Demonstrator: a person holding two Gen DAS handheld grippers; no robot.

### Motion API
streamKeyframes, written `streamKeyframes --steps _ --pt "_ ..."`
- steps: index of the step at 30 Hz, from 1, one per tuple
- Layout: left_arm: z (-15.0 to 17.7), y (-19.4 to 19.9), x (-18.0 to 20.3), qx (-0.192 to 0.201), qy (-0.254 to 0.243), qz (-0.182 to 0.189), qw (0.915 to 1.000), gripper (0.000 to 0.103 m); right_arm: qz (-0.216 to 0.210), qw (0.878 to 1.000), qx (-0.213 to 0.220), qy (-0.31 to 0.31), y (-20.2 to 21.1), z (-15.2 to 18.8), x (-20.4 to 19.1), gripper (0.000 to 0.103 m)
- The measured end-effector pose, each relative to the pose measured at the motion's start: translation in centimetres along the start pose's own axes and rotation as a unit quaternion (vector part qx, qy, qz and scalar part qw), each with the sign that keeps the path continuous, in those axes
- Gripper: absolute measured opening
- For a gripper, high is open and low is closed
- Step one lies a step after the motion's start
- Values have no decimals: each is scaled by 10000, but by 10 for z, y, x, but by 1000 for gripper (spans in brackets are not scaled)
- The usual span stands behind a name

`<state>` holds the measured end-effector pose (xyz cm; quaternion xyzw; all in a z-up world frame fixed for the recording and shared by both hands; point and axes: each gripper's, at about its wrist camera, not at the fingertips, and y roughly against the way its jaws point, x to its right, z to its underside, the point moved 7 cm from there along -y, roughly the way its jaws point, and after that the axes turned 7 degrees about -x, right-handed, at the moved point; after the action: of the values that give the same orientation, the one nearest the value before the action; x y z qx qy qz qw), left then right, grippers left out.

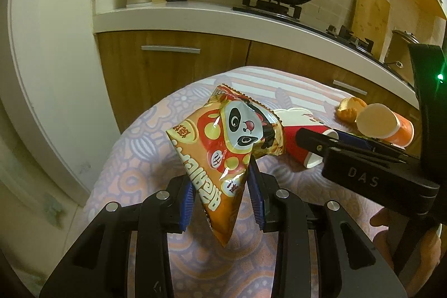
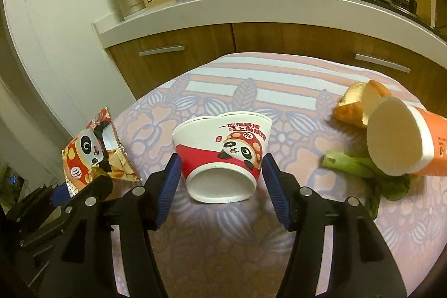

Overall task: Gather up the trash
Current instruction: 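Grasp the red-white paper cup with the right tool and lift it, then carry both items over the blue basket and open both tools to drop them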

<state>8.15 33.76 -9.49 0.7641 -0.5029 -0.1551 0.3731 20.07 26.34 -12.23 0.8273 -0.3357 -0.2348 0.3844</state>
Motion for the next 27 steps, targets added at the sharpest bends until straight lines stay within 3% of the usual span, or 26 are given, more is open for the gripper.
streamKeyframes --steps 5,10,19,27 --pt "0 3 -1 44 23 -4 10000 32 7 10000 78 40 11 7 0 54" --pt "1 16 9 68 14 106 9999 32 35 9993 366 10 48 17 8 54" --pt "6 53 81 231 -400 594 9972 32 143 9970 732 -221 125 60 46 54" --pt "25 66 155 167 -944 978 9906 32 524 9918 949 -675 180 104 116 54"
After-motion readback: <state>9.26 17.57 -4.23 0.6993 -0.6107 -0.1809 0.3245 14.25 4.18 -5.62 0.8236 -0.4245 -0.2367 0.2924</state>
